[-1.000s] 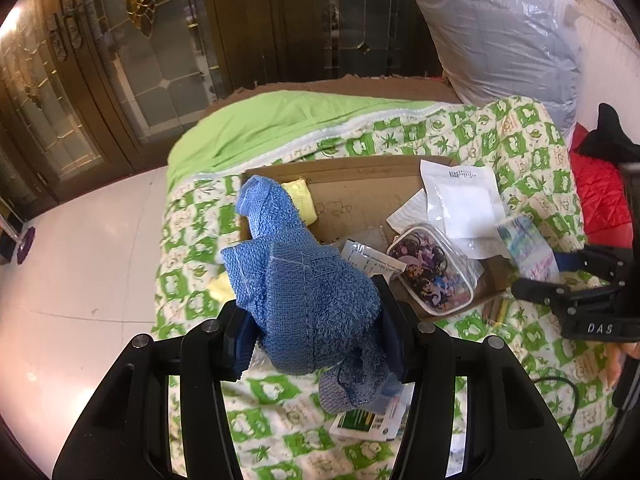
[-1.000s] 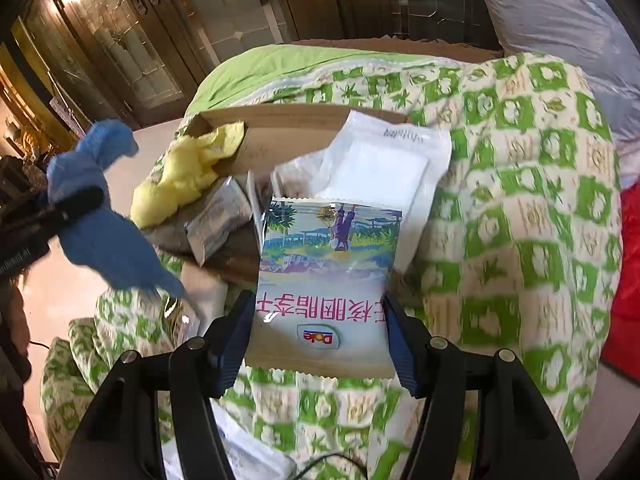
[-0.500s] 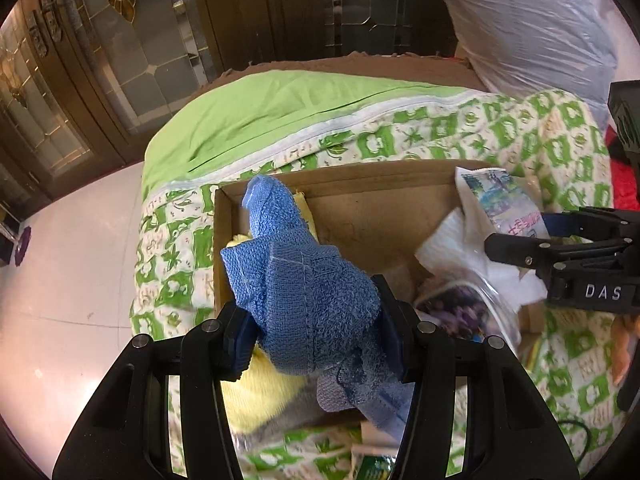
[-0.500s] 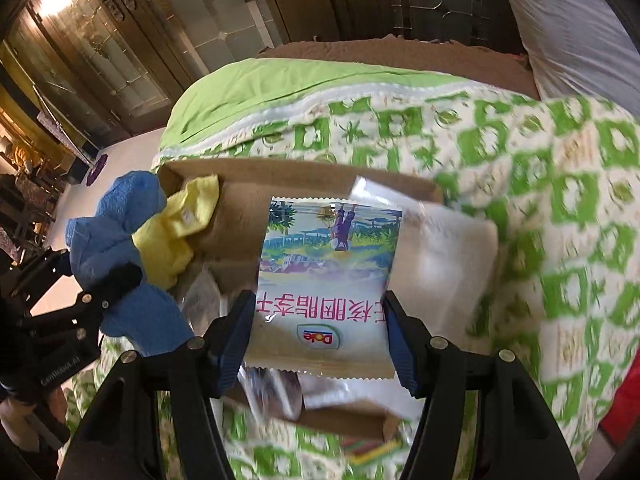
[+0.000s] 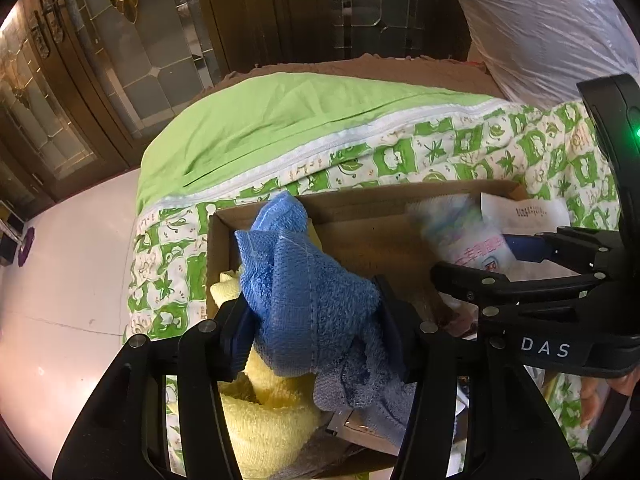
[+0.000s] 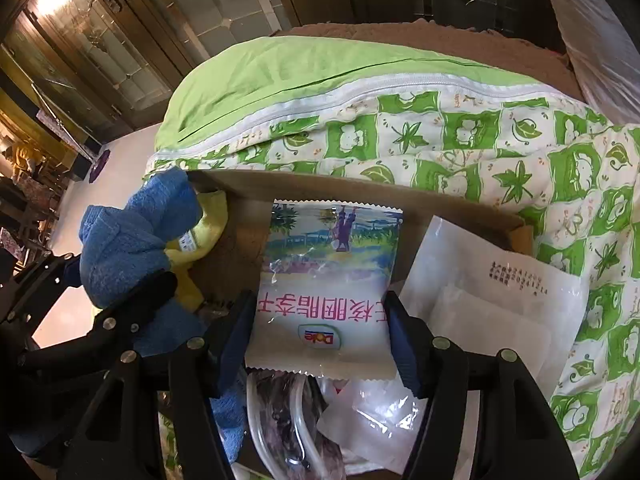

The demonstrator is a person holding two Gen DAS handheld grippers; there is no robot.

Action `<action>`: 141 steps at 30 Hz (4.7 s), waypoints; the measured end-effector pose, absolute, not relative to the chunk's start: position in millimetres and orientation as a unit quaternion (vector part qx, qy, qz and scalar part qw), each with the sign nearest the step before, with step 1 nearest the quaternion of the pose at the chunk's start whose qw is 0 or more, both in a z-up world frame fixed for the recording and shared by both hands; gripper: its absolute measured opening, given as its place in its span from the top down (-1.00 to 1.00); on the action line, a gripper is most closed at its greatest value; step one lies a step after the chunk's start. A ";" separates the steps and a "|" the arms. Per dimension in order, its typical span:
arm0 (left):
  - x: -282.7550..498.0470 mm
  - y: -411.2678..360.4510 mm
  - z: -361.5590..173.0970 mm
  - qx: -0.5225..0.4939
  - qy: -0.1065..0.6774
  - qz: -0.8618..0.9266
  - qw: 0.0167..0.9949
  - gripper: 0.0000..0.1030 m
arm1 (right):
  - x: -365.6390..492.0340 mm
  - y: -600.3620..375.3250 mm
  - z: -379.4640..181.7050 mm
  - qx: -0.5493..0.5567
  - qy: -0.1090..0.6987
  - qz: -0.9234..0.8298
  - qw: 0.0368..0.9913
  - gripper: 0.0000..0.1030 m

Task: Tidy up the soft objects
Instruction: 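Open left tool over tray while right tool releases Dole packet inside, then withdraw both tools from tray toward green medicine packet, then grasp green medicine packet with left tool while right tool grasps white foam block, then lift and carry green packet with left tool and foam block with right tool to tray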

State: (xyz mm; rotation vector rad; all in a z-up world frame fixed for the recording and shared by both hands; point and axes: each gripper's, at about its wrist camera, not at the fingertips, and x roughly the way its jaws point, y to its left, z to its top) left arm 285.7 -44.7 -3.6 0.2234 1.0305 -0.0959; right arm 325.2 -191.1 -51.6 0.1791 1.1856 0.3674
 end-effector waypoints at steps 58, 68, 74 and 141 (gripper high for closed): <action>100.3 -24.0 -65.0 0.040 0.536 -0.095 0.838 -0.27 | 132.5 -228.7 -108.5 0.123 0.556 0.136 0.811 -0.56; 111.7 -6.6 -85.2 -0.012 0.582 -0.093 0.807 -0.32 | 133.8 -212.8 -101.8 0.111 0.560 0.140 0.809 -0.56; 98.4 9.4 -70.7 -0.026 0.559 -0.081 0.825 0.11 | 139.9 -191.3 -87.9 0.105 0.562 0.152 0.806 -0.56; 82.5 8.0 -42.6 0.034 0.489 -0.025 0.871 0.12 | 116.9 -151.0 -104.5 0.106 0.534 0.196 0.815 -0.34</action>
